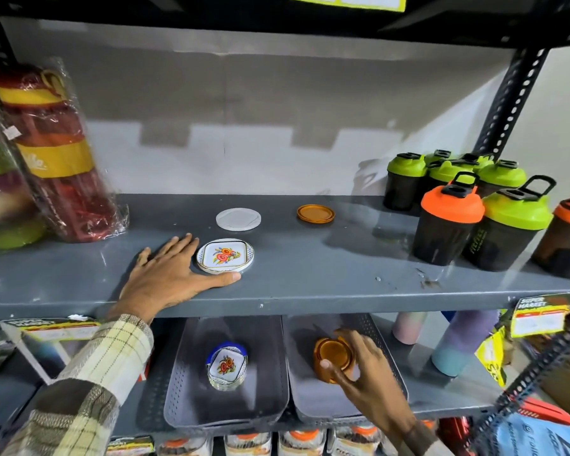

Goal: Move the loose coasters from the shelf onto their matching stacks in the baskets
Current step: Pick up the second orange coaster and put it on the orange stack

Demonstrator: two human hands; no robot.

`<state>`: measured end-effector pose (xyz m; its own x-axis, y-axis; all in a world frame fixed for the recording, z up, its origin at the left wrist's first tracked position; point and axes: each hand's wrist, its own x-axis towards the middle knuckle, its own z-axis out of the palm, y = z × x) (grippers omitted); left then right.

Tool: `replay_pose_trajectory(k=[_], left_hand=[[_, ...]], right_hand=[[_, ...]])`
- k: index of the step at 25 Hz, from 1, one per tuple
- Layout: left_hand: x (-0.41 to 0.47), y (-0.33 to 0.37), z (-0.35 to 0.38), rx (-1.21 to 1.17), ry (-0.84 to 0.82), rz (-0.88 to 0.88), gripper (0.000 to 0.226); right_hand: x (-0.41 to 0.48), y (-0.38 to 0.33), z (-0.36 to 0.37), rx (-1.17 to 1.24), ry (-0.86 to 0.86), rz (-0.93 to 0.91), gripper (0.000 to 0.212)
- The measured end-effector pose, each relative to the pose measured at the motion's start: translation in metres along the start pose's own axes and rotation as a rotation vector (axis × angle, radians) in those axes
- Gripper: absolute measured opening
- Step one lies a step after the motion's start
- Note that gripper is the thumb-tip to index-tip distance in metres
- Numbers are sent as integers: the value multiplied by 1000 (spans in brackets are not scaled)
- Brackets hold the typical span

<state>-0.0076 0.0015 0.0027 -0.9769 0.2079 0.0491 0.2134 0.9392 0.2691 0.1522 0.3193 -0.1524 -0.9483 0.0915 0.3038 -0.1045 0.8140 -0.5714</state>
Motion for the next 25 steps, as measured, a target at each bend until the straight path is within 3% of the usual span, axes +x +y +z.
replay_pose_trajectory(k=[7,13,17,25], left_hand=[[-3,2,0,25,-38,-14,152],[-3,1,-1,19,-39,-4,154],[-5,2,-1,-6,-11,-12,148],[-2,-2,-1,-20,-11,-1,156]], right_hand=[[-14,-113,-70,113,291,-284,43],[67,-165,-67,150,278,-352,46],[150,-164,-59,141,225,-256,57],[278,-82,-66,-125,181,222,83]])
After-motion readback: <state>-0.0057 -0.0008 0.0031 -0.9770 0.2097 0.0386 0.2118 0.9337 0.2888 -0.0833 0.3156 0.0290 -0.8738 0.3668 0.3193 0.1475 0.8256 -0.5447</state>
